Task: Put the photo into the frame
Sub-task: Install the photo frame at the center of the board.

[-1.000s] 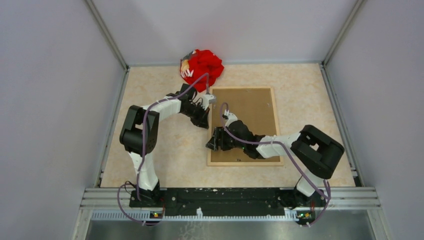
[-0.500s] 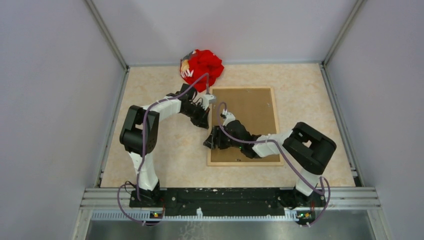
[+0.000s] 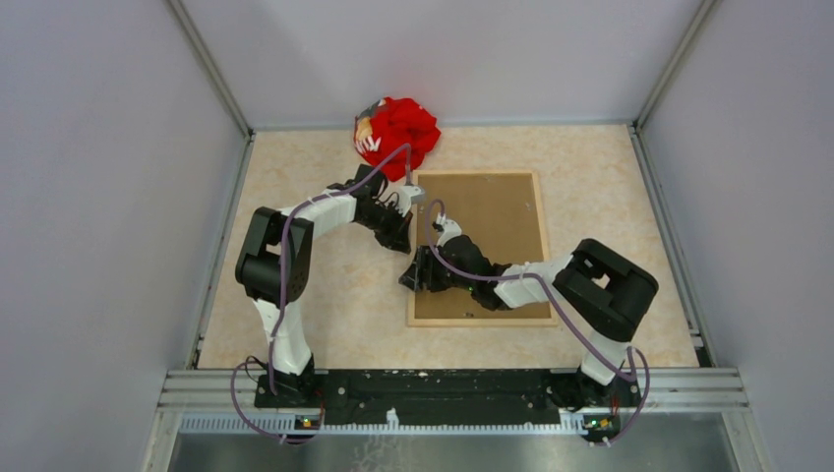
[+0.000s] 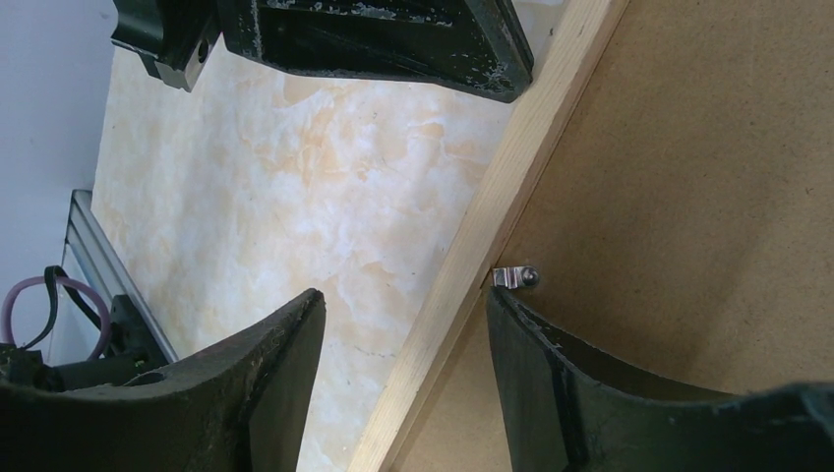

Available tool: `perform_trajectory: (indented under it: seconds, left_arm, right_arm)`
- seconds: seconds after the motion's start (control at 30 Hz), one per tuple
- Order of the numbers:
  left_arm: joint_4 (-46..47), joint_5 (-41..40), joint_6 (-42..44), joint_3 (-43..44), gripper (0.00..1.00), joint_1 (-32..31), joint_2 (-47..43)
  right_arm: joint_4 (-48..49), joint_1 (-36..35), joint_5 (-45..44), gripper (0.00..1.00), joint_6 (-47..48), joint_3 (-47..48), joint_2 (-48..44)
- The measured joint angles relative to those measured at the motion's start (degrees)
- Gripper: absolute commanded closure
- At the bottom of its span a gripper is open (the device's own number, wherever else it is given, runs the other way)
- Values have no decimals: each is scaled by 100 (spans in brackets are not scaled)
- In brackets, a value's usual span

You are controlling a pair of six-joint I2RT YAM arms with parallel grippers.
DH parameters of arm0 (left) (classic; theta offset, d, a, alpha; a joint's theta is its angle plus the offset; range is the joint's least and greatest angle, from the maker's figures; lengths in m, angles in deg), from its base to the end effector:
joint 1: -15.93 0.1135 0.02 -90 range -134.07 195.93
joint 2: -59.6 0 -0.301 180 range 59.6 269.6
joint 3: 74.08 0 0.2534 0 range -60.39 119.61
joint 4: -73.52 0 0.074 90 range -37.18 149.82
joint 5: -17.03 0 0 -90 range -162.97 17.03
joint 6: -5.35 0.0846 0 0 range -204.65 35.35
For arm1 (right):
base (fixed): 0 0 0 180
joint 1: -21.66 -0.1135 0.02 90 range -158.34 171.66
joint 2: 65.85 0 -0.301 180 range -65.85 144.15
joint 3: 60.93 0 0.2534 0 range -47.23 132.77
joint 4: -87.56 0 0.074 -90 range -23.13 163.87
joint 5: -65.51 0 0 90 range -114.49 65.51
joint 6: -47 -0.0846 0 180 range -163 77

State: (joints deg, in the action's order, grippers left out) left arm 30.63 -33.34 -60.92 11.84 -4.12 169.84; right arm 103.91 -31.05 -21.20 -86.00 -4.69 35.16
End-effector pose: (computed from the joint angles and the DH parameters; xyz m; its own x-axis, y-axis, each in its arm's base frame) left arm 0.3657 -0.1909 0.1633 -0.5932 0.5464 -0.5912 0.8027 0.4576 -0.3824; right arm 0.2365 0.3186 0.1551 -0.7734 0.1082 -0.6246 -0.4066 0.6712 0.6198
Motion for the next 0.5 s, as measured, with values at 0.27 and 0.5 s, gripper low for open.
perform_trajectory:
  seconds: [0.27,0.5]
  left_arm:
    - [-238,-22,-17,229,99,61,42]
    - [-109,96,-481,1143,99,525,271]
  right_arm:
    - [-339,31,90,28,52,-44,-376]
    - [-365,831,369,27,114,-146,-1473]
